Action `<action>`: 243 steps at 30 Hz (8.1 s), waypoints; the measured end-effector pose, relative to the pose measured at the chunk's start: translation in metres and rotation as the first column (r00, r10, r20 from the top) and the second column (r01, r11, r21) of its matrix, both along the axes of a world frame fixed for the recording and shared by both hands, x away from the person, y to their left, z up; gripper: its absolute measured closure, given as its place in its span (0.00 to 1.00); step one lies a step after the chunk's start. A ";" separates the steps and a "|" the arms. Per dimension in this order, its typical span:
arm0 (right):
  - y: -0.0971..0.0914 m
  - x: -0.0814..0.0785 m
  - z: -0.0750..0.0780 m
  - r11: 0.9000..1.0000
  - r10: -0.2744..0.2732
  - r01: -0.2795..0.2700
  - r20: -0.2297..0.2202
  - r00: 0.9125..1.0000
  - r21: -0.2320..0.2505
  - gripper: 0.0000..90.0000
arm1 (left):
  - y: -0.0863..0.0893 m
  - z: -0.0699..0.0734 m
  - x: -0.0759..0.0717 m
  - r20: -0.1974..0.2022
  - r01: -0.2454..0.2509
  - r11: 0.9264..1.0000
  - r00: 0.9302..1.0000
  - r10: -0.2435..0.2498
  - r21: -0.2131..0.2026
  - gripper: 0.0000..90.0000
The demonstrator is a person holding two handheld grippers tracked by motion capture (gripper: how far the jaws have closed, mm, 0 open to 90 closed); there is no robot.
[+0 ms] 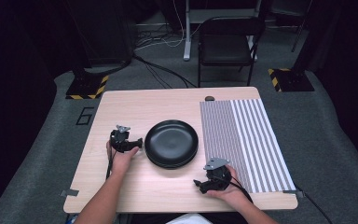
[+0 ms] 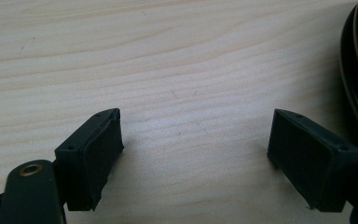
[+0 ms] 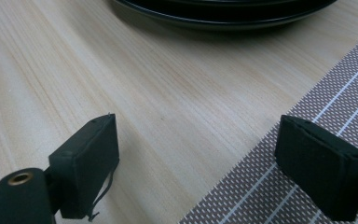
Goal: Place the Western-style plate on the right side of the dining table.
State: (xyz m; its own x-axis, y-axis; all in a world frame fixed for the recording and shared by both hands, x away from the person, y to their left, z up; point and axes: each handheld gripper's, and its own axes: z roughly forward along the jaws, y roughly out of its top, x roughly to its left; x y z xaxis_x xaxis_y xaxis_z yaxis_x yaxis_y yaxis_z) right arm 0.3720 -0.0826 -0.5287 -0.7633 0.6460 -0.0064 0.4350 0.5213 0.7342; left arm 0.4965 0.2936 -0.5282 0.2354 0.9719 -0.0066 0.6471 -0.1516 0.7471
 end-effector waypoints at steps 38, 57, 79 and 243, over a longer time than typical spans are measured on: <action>-0.002 0.004 0.021 0.996 -0.083 0.084 -0.023 0.996 0.043 0.54 | 0.010 0.028 -0.019 -0.053 0.018 0.988 0.998 -0.026 -0.150 0.57; -0.008 0.012 0.028 0.991 -0.125 0.127 -0.057 0.990 0.029 0.55 | -0.004 0.043 -0.029 -0.049 0.107 0.963 0.991 -0.123 -0.247 0.66; -0.010 0.029 0.030 0.982 -0.165 0.173 -0.103 0.981 0.080 0.62 | -0.013 0.047 -0.028 -0.102 0.141 0.911 0.976 -0.195 -0.386 0.83; -0.018 0.102 0.051 0.731 -0.327 0.528 -0.457 0.827 0.433 0.91 | -0.062 0.032 -0.023 -0.051 0.082 0.919 0.993 -0.110 -0.386 0.78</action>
State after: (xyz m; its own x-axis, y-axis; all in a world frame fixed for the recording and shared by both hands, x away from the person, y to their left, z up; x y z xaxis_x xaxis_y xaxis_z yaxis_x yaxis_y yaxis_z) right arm 0.4737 -0.1006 -0.4782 -0.2917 0.7254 0.6235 0.7764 -0.2012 0.5973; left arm 0.4739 0.2316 -0.4963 0.3125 0.8645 -0.3936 0.6968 0.0729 0.7135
